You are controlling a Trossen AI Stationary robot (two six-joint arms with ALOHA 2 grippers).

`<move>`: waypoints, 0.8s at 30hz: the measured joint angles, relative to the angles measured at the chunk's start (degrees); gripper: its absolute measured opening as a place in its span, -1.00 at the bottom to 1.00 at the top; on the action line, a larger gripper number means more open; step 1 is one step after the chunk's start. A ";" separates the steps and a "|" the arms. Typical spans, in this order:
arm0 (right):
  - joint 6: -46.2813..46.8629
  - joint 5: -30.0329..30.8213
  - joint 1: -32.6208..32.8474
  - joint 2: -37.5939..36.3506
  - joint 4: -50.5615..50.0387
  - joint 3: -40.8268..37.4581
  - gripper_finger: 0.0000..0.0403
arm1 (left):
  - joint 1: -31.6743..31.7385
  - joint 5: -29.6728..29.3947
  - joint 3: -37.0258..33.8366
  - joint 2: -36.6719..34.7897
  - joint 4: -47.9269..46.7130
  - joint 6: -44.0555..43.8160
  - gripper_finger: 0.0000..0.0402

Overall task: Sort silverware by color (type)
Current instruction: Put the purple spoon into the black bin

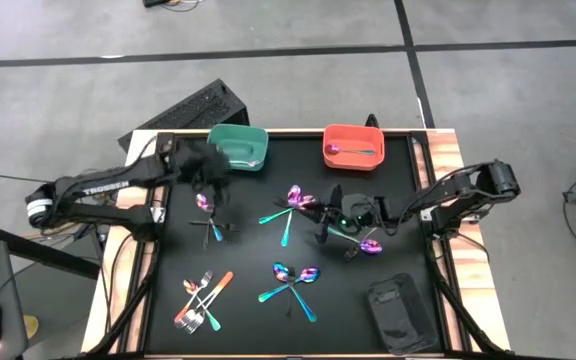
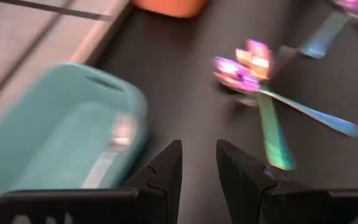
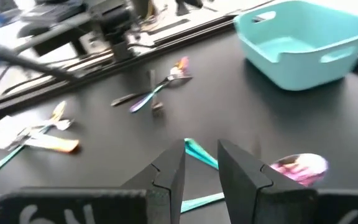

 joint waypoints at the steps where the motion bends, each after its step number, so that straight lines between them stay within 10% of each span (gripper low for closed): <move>1: -0.55 -1.20 0.42 0.00 0.09 0.00 -0.43 | -2.64 -0.82 -1.11 -0.69 -0.20 -1.50 -0.56; 12: -3.23 -4.29 5.59 0.02 1.35 0.00 -0.43 | -28.00 -12.63 -11.48 -1.68 10.73 -20.12 -0.56; 24: 4.13 -1.59 6.68 2.64 1.47 0.02 -0.43 | -40.81 -20.54 -12.37 -0.01 11.10 -35.88 -0.56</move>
